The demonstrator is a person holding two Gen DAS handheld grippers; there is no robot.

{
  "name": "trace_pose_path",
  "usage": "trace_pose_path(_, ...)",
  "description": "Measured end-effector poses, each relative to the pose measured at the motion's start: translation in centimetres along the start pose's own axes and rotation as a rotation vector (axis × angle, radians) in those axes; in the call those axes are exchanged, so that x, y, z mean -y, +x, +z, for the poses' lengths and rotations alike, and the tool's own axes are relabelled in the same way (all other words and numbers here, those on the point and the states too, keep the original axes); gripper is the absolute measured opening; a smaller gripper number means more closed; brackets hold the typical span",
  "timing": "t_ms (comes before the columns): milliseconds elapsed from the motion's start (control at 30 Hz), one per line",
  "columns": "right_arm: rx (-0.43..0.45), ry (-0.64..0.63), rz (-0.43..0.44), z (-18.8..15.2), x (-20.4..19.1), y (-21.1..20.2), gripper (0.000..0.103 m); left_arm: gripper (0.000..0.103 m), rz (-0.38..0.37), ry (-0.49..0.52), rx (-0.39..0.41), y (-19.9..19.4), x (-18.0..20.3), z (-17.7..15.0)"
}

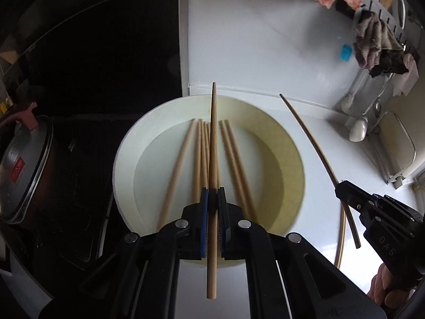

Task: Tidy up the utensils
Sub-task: 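Carry both held chopsticks over the white basin, then open both tools to release the chopsticks into the basin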

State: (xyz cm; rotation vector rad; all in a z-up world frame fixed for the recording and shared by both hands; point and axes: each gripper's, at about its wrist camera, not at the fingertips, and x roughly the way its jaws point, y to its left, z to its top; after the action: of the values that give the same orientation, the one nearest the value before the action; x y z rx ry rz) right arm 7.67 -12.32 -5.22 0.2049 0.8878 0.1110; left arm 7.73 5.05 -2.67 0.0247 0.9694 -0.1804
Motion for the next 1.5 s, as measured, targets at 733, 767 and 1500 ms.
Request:
trace_pose_path(733,-0.205,0.070,-0.084,1.8,-5.2,12.6,0.006,0.007,-0.096,0.079,-0.211,11.2,-4.1,1.7)
trace_pose_path(767,-0.212,0.074,-0.083,1.9,-5.3,12.9,0.006,0.008,-0.097,0.082,-0.217,11.4,-4.3,1.7)
trace_pose_path(1500,-0.148,0.106,-0.090,1.3,-4.7,9.4,0.027,0.071,-0.070,0.072,-0.125,7.8,-5.4,1.8)
